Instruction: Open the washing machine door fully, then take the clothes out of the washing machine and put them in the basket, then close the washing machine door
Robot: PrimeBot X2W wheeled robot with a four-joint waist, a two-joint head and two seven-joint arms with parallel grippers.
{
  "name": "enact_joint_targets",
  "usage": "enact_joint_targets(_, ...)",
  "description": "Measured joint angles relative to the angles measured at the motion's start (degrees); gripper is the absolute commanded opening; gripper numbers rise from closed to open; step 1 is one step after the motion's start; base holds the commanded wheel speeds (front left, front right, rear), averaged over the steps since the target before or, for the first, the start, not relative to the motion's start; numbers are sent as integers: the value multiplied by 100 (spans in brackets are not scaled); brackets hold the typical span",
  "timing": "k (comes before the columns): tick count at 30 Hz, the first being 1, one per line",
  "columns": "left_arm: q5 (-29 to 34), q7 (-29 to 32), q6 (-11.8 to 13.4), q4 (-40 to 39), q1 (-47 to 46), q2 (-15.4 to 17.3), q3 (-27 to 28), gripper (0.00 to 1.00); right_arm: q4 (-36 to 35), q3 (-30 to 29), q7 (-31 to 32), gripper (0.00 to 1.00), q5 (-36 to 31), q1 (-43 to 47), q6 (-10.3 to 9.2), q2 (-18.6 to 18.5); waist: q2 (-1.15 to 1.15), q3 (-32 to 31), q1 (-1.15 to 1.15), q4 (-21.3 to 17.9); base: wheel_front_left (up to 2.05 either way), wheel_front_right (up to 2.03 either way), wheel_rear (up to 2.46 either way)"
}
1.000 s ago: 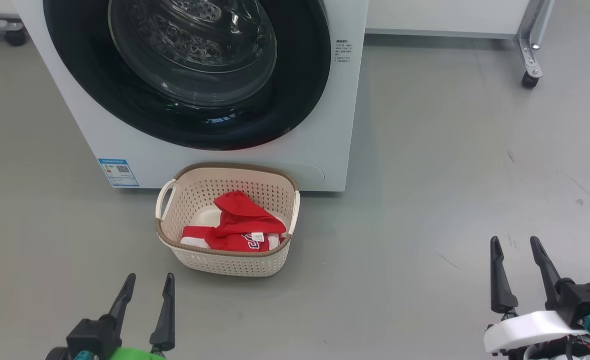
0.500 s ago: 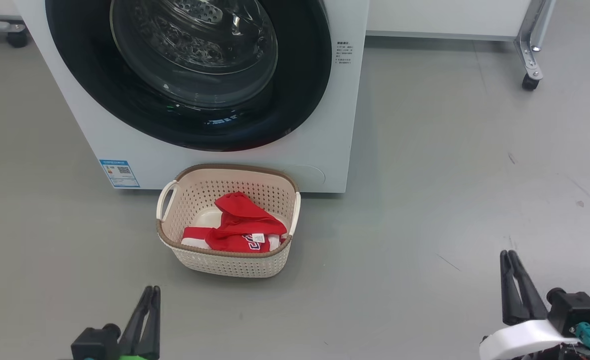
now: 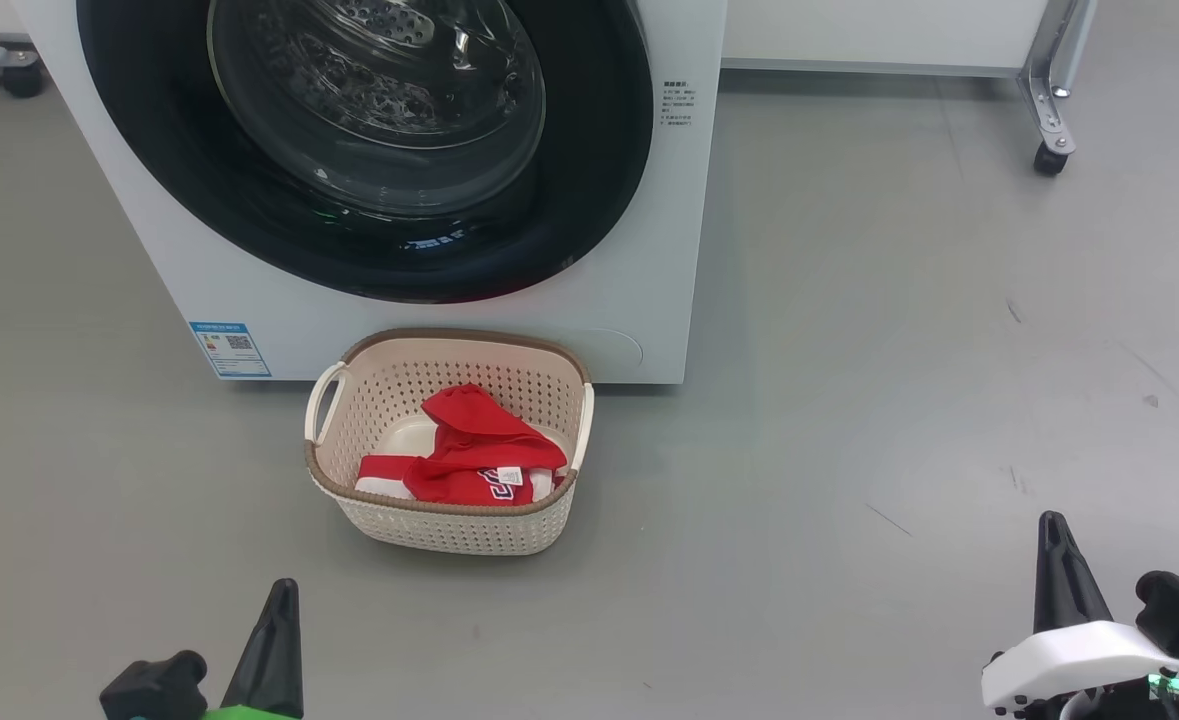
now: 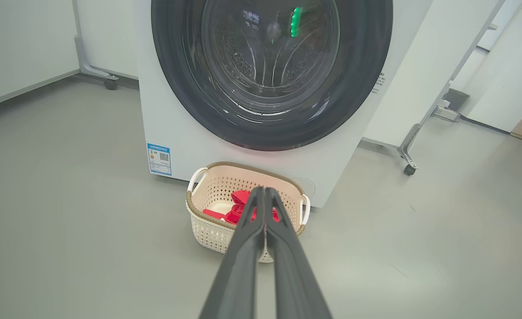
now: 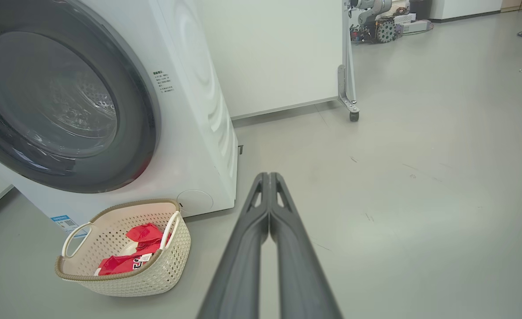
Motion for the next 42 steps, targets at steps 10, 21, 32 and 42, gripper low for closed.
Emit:
enact_joint_targets(10, -782, 203, -1, -8, -12, -1, 126, 0, 81, -57, 247, 0, 875, -93, 65, 9, 0, 11, 0, -56, 0, 0, 0)
enact_joint_targets(21, -1597, 458, -1, -7, -64, 1, 238, 0, 153, -157, 497, 0, 1707, -210, 138, 13, 0, 23, 0, -116, 0, 0, 0)
enact_joint_targets(32, -2386, 657, -3, 0, -189, 11, 369, 0, 207, -244, 695, 0, 2559, -324, 191, 15, 0, 35, 0, -174, 0, 0, 0)
enact_joint_targets(42, -3108, 868, -7, 20, -299, 20, 476, 0, 247, -314, 895, 0, 3329, -438, 265, 18, 0, 45, 0, -225, 0, 0, 0)
